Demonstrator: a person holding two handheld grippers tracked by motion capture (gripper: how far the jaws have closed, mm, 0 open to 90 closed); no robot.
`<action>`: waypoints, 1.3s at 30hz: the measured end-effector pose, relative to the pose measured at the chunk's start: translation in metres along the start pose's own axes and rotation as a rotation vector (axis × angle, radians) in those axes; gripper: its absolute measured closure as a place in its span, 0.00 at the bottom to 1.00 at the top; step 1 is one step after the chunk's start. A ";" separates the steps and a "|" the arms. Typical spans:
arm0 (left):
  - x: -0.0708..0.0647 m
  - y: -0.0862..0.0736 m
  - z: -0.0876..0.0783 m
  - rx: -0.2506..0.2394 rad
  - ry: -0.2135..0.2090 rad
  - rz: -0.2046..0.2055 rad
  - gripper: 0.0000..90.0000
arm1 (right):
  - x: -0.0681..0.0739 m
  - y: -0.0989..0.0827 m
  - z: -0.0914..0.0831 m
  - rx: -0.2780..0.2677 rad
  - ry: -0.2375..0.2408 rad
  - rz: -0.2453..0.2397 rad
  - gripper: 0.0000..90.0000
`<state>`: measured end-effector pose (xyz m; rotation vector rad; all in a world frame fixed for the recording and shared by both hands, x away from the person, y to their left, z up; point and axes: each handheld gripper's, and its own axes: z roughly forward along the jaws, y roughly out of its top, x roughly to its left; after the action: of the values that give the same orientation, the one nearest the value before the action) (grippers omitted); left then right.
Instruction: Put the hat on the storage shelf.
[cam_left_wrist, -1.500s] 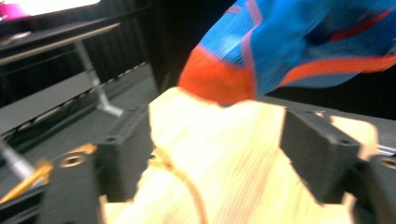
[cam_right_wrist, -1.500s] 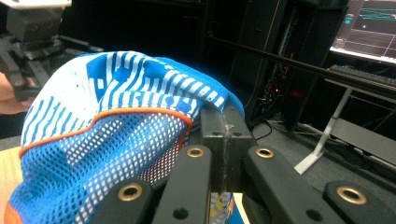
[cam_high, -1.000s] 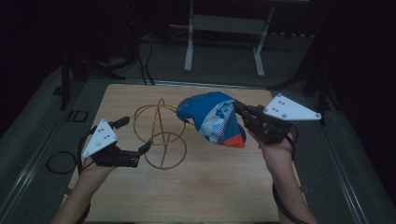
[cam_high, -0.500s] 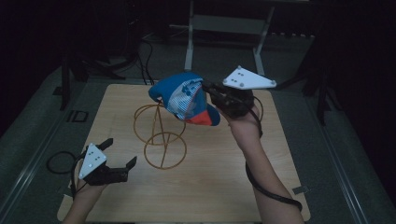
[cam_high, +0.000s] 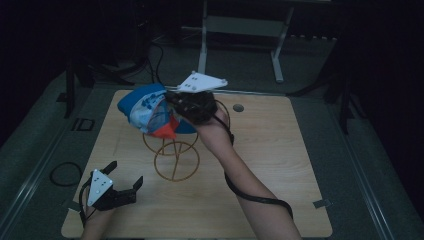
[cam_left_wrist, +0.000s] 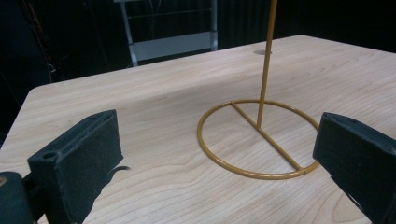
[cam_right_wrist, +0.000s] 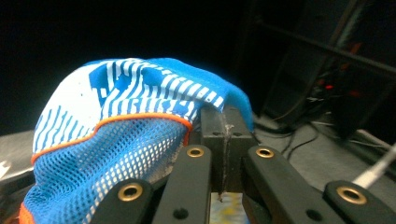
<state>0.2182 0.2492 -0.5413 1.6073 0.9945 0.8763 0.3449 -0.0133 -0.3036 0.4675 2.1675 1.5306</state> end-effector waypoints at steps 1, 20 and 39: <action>0.001 -0.001 0.000 -0.001 0.003 0.003 0.02 | 0.004 -0.002 0.004 0.010 0.018 -0.006 1.00; 0.009 -0.007 0.004 0.019 -0.011 -0.051 0.02 | 0.013 -0.045 0.007 0.075 0.072 0.000 1.00; 0.010 -0.010 0.005 0.027 -0.020 -0.054 0.02 | 0.006 -0.081 -0.012 0.081 0.041 0.044 1.00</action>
<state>0.2244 0.2581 -0.5515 1.6017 1.0349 0.8122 0.3317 -0.0463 -0.3778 0.5179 2.2709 1.4920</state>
